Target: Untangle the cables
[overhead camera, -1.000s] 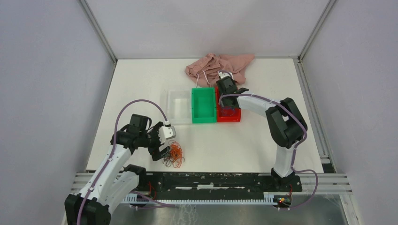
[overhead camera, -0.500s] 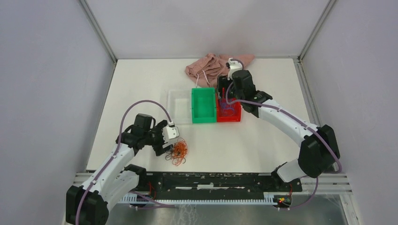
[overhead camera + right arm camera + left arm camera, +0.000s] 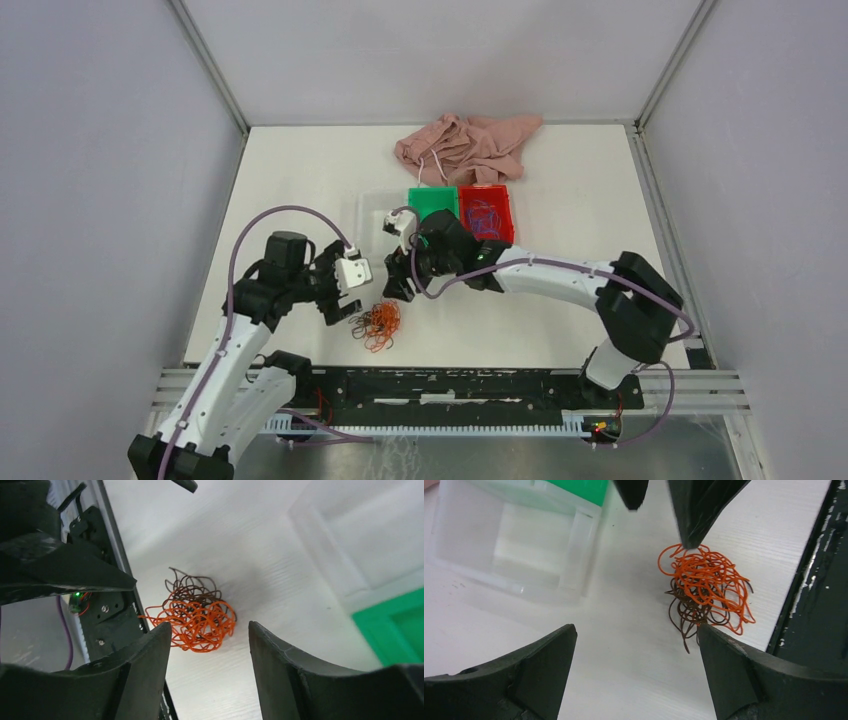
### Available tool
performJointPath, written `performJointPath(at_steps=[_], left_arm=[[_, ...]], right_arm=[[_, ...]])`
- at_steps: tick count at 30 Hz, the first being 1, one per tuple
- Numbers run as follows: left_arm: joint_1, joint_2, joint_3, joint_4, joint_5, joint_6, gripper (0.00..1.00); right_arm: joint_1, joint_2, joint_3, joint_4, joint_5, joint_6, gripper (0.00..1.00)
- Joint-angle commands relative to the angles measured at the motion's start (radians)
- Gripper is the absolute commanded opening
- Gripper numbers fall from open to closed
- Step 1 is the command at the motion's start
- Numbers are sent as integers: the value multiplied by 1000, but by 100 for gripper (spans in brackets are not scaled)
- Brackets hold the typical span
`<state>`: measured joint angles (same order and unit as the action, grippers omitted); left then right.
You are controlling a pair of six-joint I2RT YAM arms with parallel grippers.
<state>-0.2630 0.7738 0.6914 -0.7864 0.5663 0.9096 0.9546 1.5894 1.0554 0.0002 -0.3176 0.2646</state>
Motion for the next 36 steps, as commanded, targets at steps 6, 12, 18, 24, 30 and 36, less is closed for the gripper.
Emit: performJointPath(at_steps=[6, 12, 18, 24, 30, 36], left_arm=[[5, -50, 38, -137, 51, 59, 99], [5, -47, 86, -201, 82, 85, 98], [5, -87, 88, -217, 129, 94, 97], [5, -145, 89, -187, 134, 58, 98], [5, -150, 95, -183, 143, 45, 98], [5, -151, 109, -189, 130, 31, 97]], right_arm=[[33, 207, 160, -46, -179, -49, 57], [55, 197, 152, -61, -157, -119, 58], [56, 159, 173, -155, -145, -403, 64], [56, 177, 215, -209, -213, -591, 67], [56, 258, 310, -293, -283, -640, 67], [59, 298, 343, -298, -341, -642, 65]])
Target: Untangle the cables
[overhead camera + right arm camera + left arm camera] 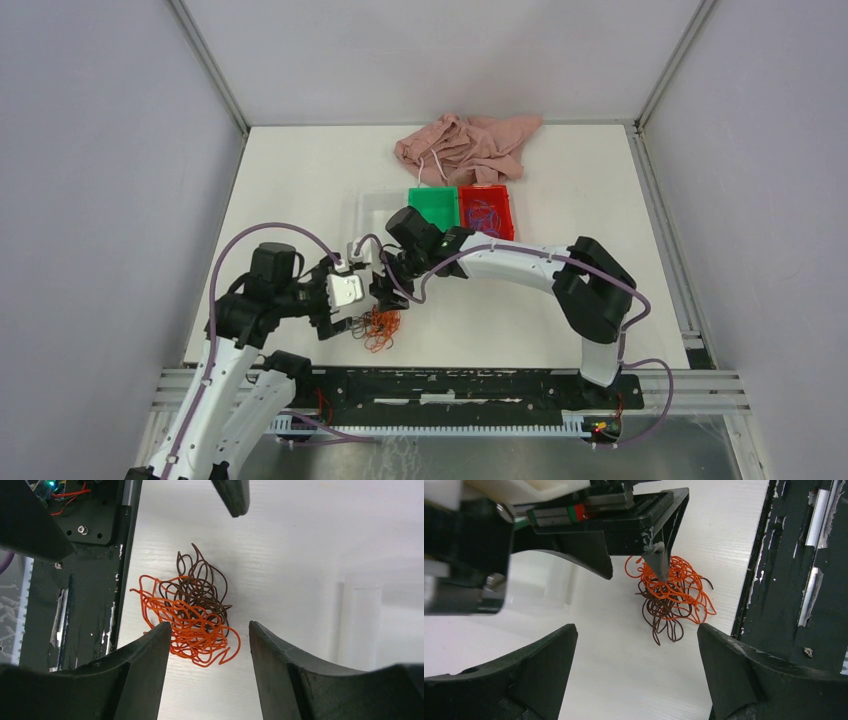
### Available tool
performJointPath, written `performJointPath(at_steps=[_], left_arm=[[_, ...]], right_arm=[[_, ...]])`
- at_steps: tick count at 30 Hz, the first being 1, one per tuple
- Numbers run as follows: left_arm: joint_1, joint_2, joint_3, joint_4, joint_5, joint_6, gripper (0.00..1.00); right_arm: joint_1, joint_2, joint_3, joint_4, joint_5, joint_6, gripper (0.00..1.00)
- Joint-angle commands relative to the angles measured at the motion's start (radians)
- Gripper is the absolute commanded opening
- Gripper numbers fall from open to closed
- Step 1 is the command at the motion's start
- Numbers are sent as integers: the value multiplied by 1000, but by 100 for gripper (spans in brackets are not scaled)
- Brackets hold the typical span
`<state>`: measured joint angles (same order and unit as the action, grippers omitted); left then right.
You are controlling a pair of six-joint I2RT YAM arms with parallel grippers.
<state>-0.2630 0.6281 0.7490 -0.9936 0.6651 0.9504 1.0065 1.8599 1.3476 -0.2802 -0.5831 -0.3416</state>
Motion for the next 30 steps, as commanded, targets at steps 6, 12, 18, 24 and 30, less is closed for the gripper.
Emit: performJointPath(at_steps=[6, 12, 18, 24, 30], left_arm=[[5, -50, 37, 19, 17, -32, 97], [5, -82, 27, 20, 22, -51, 97], [6, -99, 28, 21, 17, -53, 97], [5, -137, -6, 26, 15, -37, 98], [5, -163, -45, 73, 55, -45, 97]], right_arm=[[8, 78, 74, -36, -153, -15, 62], [9, 105, 65, 34, -136, 56, 50], [7, 82, 52, 73, -107, 89, 13], [-18, 17, 19, 157, -107, 200, 3], [-38, -54, -24, 262, -136, 325, 0]])
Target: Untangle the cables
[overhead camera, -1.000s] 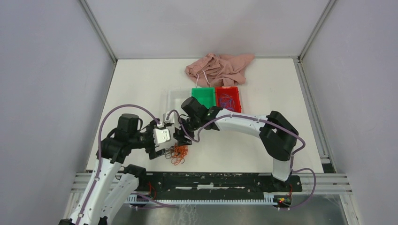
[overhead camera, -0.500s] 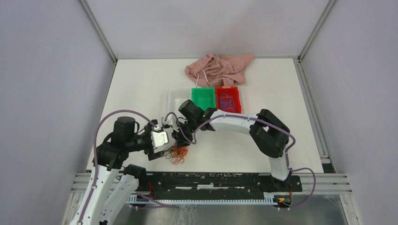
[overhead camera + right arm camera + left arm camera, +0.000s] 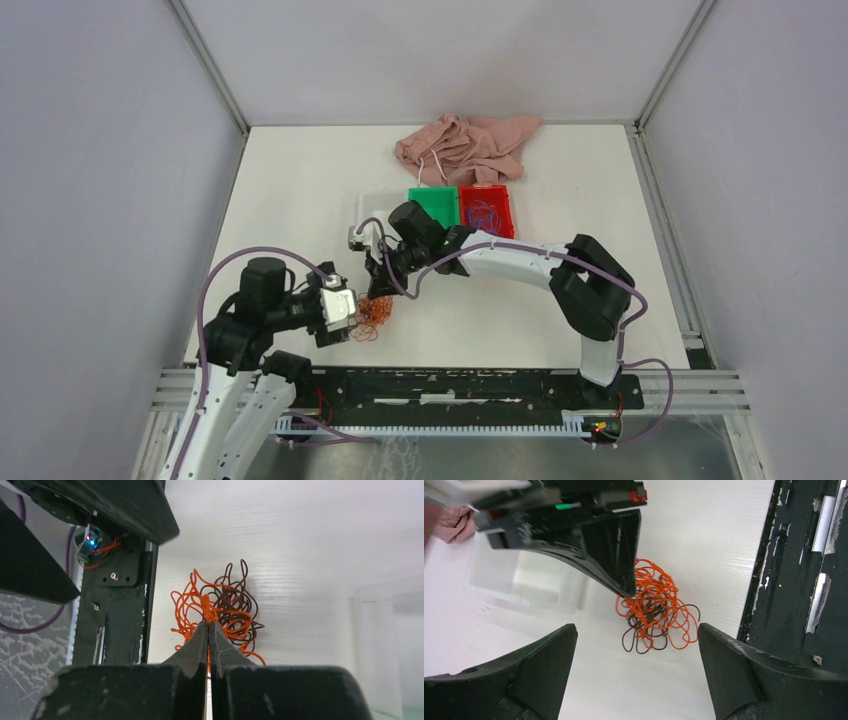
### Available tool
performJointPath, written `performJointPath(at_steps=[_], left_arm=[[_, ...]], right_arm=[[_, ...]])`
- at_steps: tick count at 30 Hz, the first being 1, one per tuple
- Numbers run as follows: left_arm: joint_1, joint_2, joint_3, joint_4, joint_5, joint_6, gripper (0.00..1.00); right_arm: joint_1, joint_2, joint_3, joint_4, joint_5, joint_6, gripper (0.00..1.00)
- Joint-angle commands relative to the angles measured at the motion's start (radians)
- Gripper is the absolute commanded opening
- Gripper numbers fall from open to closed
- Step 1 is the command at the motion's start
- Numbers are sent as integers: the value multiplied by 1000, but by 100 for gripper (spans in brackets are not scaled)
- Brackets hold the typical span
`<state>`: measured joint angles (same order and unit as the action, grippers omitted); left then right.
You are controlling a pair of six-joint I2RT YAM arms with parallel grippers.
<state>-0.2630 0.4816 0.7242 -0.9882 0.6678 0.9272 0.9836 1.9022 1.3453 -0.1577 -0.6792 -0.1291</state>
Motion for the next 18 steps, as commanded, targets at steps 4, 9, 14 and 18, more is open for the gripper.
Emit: performJointPath(at_steps=[4, 9, 14, 18], left_arm=[[5, -10, -35, 166, 52, -76, 89], [5, -25, -17, 347, 84, -169, 54], [5, 22, -18, 338, 60, -148, 41], [4, 35, -14, 332, 63, -153, 38]], right_arm=[[-17, -148, -64, 241, -43, 200, 0], [-17, -201, -112, 334, -19, 279, 0], [-17, -240, -156, 441, 4, 365, 0], [-16, -273, -187, 512, 24, 417, 0]])
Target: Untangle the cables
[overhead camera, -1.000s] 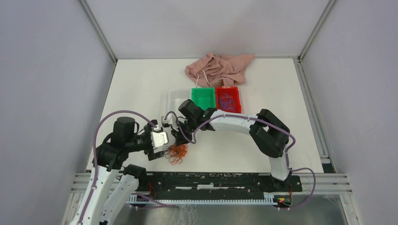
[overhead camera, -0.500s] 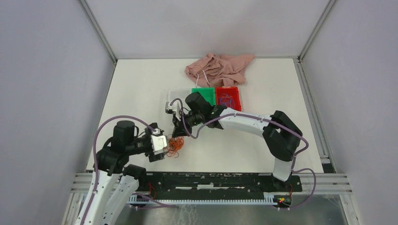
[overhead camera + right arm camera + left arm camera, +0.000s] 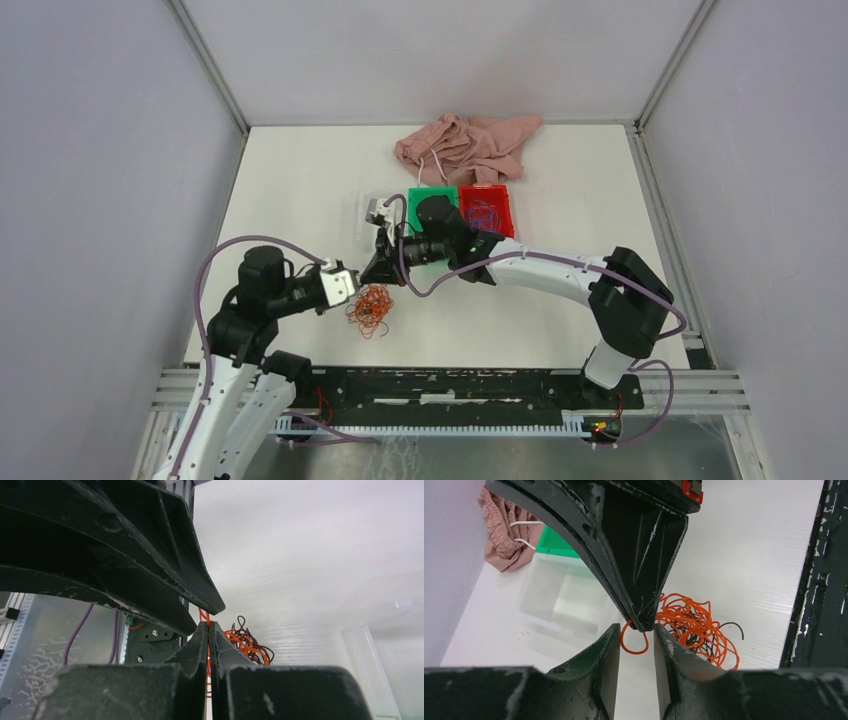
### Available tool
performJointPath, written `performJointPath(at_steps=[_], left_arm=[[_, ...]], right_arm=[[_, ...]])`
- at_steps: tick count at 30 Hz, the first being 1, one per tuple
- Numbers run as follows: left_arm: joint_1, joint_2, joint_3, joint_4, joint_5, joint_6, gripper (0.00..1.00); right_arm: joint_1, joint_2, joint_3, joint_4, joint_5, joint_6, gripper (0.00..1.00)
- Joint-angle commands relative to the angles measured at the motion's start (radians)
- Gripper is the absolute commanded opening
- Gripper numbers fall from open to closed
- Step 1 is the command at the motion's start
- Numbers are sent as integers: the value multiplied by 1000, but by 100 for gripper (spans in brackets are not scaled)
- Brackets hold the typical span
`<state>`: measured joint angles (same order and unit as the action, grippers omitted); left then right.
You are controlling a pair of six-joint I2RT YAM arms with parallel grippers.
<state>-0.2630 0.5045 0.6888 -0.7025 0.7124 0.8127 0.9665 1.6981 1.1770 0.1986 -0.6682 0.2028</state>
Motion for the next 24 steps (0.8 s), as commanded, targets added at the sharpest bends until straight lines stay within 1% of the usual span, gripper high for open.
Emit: performJointPath(at_steps=[1, 3, 7, 9, 11, 14, 17, 20, 22, 23, 24], left_arm=[[5, 10, 20, 47, 17, -37, 37], [5, 4, 17, 47, 10, -37, 34], [5, -6, 13, 47, -5, -42, 34], [5, -12, 8, 53, -5, -44, 32], [5, -18, 2, 70, 1, -56, 27], [5, -17, 5, 87, -2, -64, 14], [5, -19, 17, 86, -27, -63, 4], [5, -32, 22, 87, -41, -53, 3], [5, -43, 23, 94, -33, -47, 3], [5, -48, 24, 106, -30, -57, 3], [5, -54, 25, 116, -25, -66, 3]], right_arm=[[1, -75, -24, 167, 14, 90, 0], [0, -81, -25, 163, 10, 92, 0], [1, -90, -26, 154, -3, 90, 0], [2, -87, -23, 154, -18, 96, 0], [2, -86, -22, 156, -39, 98, 0], [0, -91, -27, 143, -45, 87, 0], [0, -111, -39, 118, -34, 64, 4], [-3, -136, -64, 119, -16, 61, 7], [-10, -149, -77, 124, -5, 77, 12], [-12, -152, -84, 133, -4, 87, 13], [-12, -154, -90, 148, -4, 96, 10]])
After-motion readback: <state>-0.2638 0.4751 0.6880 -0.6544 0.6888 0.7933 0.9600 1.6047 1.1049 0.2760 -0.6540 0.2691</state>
